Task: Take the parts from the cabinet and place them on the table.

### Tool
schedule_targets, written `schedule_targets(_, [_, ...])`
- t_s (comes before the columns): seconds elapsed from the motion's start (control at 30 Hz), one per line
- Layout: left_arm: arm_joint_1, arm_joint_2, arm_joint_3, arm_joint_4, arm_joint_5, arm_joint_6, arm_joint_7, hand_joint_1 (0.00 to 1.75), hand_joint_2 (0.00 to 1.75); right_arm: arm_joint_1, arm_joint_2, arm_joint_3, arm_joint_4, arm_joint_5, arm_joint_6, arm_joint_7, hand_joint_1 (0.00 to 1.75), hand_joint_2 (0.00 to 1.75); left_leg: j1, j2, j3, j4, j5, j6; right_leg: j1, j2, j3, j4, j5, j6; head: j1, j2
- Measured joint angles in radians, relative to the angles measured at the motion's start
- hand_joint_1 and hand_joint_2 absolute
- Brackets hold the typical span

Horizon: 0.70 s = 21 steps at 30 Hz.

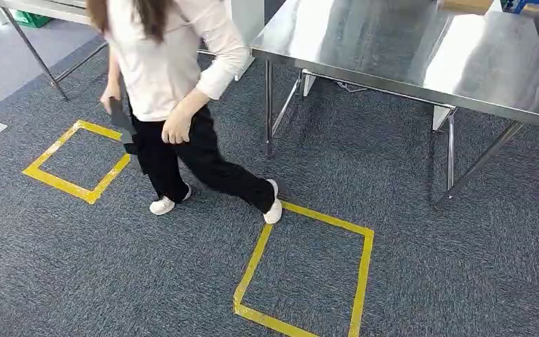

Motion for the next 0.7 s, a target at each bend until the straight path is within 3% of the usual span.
schedule_targets(0.07, [0.001, 0.000, 0.000, 0.000, -0.006, 0.000, 0.000, 0.00, 0.00, 0.001, 0.000, 0.002, 0.000, -0.005, -0.008, 0.011, 0.00, 1.75, 0.006, -0.004, -0.037, 0.147, -0.113, -0.013, 0.001, -0.001, -0.020, 0.001, 0.017, -0.003, -0.001, 0.000])
schedule_targets(0.1, [0.001, 0.000, 0.000, 0.000, -0.009, 0.000, 0.000, 0.00, 0.00, 0.002, 0.000, 0.002, 0.000, -0.011, -0.012, 0.016, 0.00, 1.75, 0.010, -0.004, -0.050, 0.220, -0.134, -0.020, 0.001, -0.002, -0.031, 0.002, 0.027, -0.001, 0.000, 0.000])
schedule_targets(0.13, [0.001, 0.000, 0.000, 0.000, -0.010, 0.000, 0.000, 0.00, 0.00, 0.003, 0.000, 0.002, 0.000, -0.015, -0.015, 0.017, 0.00, 1.75, 0.013, -0.004, -0.049, 0.244, -0.130, -0.023, 0.001, -0.003, -0.038, 0.003, 0.031, 0.003, 0.000, 0.000])
schedule_targets(0.17, [0.001, 0.000, 0.000, 0.000, -0.011, 0.000, 0.000, 0.00, 0.00, 0.004, 0.000, 0.002, 0.000, -0.021, -0.017, 0.017, 0.00, 1.75, 0.021, -0.004, -0.022, 0.235, -0.102, -0.028, -0.001, -0.003, -0.050, 0.006, 0.038, 0.009, -0.001, 0.000])
schedule_targets(0.2, [0.001, 0.001, 0.001, 0.000, -0.013, 0.000, 0.001, 0.00, 0.00, 0.006, 0.000, 0.001, 0.000, -0.024, -0.018, 0.017, 0.00, 1.75, 0.027, -0.004, 0.026, 0.177, -0.073, -0.031, -0.004, 0.005, -0.058, 0.011, 0.042, 0.016, 0.000, 0.000])
schedule_targets(0.23, [0.001, 0.001, 0.001, 0.000, -0.015, 0.000, 0.001, 0.00, 0.00, 0.006, -0.001, 0.001, 0.000, -0.028, -0.020, 0.018, 0.00, 0.00, 0.033, -0.009, 0.095, 0.081, -0.052, -0.035, -0.008, 0.009, -0.059, 0.017, 0.045, 0.021, -0.001, 0.000])
schedule_targets(0.27, [0.001, 0.001, 0.001, 0.000, -0.016, 0.000, 0.001, 0.00, 0.00, 0.004, -0.001, 0.001, 0.000, -0.028, -0.020, 0.018, 0.00, 0.00, 0.040, -0.026, 0.160, -0.009, -0.047, -0.040, -0.009, 0.012, -0.066, 0.026, 0.047, 0.025, -0.001, 0.000])
schedule_targets(0.3, [0.000, -0.002, 0.001, 0.000, -0.016, 0.000, 0.001, 0.00, 0.00, 0.003, -0.003, 0.001, 0.000, -0.028, -0.021, 0.018, 0.00, 0.00, 0.041, -0.058, 0.193, -0.062, -0.063, -0.042, -0.005, 0.018, -0.096, 0.037, 0.049, 0.030, -0.003, 0.000])
schedule_targets(0.4, [0.004, 0.000, 0.002, 0.000, -0.014, 0.000, 0.003, 0.00, 0.00, -0.001, -0.002, 0.001, 0.000, -0.026, -0.021, 0.018, 0.00, 0.00, 0.024, -0.043, 0.170, -0.051, -0.061, -0.019, -0.003, 0.036, -0.102, 0.039, 0.066, 0.056, 0.002, 0.000])
schedule_targets(0.43, [0.003, -0.001, 0.002, 0.000, -0.012, 0.001, 0.003, 0.00, 0.00, 0.001, -0.002, 0.001, 0.000, -0.025, -0.021, 0.018, 0.00, 0.00, 0.023, -0.035, 0.166, -0.059, -0.052, -0.005, 0.002, 0.045, -0.110, 0.038, 0.072, 0.067, 0.002, 0.000])
schedule_targets(0.47, [0.003, -0.002, 0.003, 0.000, -0.010, 0.001, 0.003, 0.00, 0.00, 0.003, -0.003, 0.001, 0.000, -0.025, -0.021, 0.018, 0.00, 0.00, 0.026, -0.021, 0.164, -0.066, -0.043, 0.009, -0.008, 0.036, -0.123, 0.058, 0.058, 0.066, 0.001, 0.000])
schedule_targets(0.5, [0.003, -0.002, 0.003, 0.000, -0.010, 0.002, 0.003, 0.00, 0.00, 0.003, -0.005, 0.001, 0.000, -0.025, -0.021, 0.018, 0.00, 0.00, 0.023, -0.018, 0.157, -0.066, -0.038, 0.019, -0.004, 0.026, -0.147, 0.099, 0.029, 0.059, 0.005, 0.000])
schedule_targets(0.57, [0.003, -0.002, 0.004, 0.000, -0.010, 0.002, 0.003, 0.00, 0.00, 0.003, -0.004, 0.001, 0.000, -0.023, -0.018, 0.018, 0.00, 0.00, 0.016, 0.006, 0.142, -0.066, -0.030, 0.032, -0.006, 0.022, -0.228, 0.275, -0.054, 0.048, 0.008, 0.000])
schedule_targets(0.63, [0.004, -0.002, 0.007, 0.000, -0.008, 0.002, 0.003, 0.00, 0.00, 0.005, -0.005, 0.001, 0.000, -0.020, -0.015, 0.018, 0.00, 0.00, 0.008, 0.024, 0.132, -0.065, -0.023, 0.036, -0.005, 0.021, -0.263, 0.371, -0.082, 0.055, 0.008, 0.000])
schedule_targets(0.67, [0.004, -0.003, 0.007, 0.000, -0.008, 0.002, 0.003, 0.00, 0.00, 0.007, -0.007, 0.001, 0.000, -0.020, -0.011, 0.018, 0.00, 0.00, 0.006, 0.032, 0.128, -0.065, -0.020, 0.036, -0.005, 0.020, -0.245, 0.349, -0.071, 0.061, 0.006, 0.000])
schedule_targets(0.7, [0.004, -0.003, 0.007, 0.000, -0.008, 0.003, 0.003, 0.00, 0.00, 0.008, -0.008, 0.001, 0.000, -0.019, -0.011, 0.018, 0.00, 0.00, 0.005, 0.041, 0.126, -0.065, -0.018, 0.035, -0.005, 0.016, -0.203, 0.285, -0.048, 0.068, 0.008, 0.000])
